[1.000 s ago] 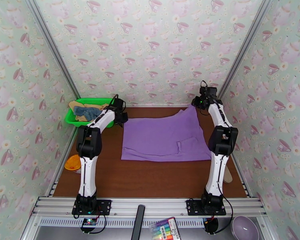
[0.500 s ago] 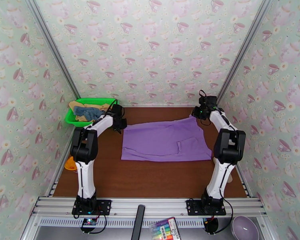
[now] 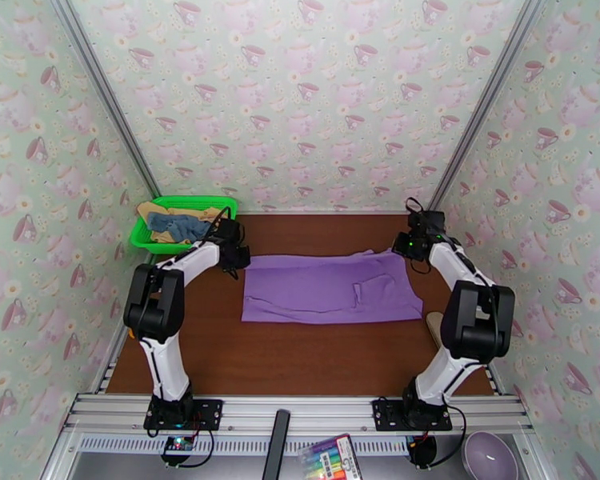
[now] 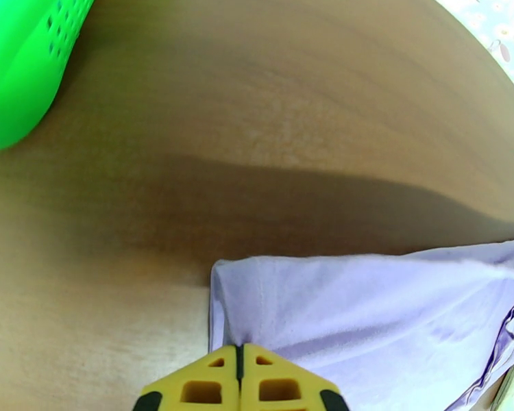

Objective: Fold and stack the mixed laundry pile

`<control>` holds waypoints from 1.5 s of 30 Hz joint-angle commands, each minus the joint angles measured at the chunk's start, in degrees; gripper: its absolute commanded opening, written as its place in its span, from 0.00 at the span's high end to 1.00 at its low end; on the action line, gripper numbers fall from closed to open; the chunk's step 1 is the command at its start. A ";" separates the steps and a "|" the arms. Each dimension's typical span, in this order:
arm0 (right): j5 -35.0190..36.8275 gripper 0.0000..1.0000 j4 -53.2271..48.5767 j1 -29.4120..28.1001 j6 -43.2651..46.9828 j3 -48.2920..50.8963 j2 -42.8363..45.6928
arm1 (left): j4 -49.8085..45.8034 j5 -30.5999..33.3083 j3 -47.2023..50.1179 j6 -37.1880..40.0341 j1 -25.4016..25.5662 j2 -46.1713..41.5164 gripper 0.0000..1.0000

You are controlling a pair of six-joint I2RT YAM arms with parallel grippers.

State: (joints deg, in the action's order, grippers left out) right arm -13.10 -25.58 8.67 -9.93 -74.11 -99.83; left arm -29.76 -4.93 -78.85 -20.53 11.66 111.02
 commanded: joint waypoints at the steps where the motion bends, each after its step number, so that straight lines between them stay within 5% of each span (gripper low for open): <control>1: 3.28 1.00 1.62 0.21 0.86 4.41 2.83 | 1.70 -0.26 2.17 0.36 -0.26 -2.83 1.00; 8: 5.79 1.00 2.73 0.26 0.62 10.84 3.92 | 2.59 -0.42 5.39 0.45 0.28 -3.54 1.00; 11: 6.56 0.90 2.28 0.21 0.62 12.61 3.68 | 3.50 -1.07 7.56 0.50 1.12 -4.48 0.74; 14: 7.37 0.75 0.57 0.21 0.96 13.92 4.17 | 4.63 -1.22 10.91 0.32 2.35 -7.29 0.58; 18: 8.38 0.59 -2.12 0.25 1.64 16.01 6.41 | 4.57 0.03 15.08 0.30 3.79 -13.53 0.49; 23: 6.00 0.54 -3.36 0.06 1.41 17.10 9.20 | 1.28 3.19 15.58 0.63 4.14 -19.44 0.45; 27: 5.40 0.52 -4.71 -2.17 1.58 13.79 8.58 | 0.18 4.04 12.49 0.85 4.13 -19.74 0.47; 31: 4.50 0.53 -5.42 -5.88 1.53 7.58 3.61 | 0.14 3.45 6.14 0.85 4.11 -14.00 0.79; 34: 3.36 0.54 -5.79 -7.74 1.38 2.41 -1.73 | -1.41 4.14 -0.97 0.97 4.09 -6.65 0.90; 45: -1.19 0.53 -6.16 -10.29 0.09 -9.26 -16.31 | -5.47 2.86 -17.86 2.76 4.67 12.36 0.97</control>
State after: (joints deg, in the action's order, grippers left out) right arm -12.45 -30.61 -0.89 -8.86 -81.01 -114.41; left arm -32.38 -1.45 -94.85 -19.00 15.97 122.39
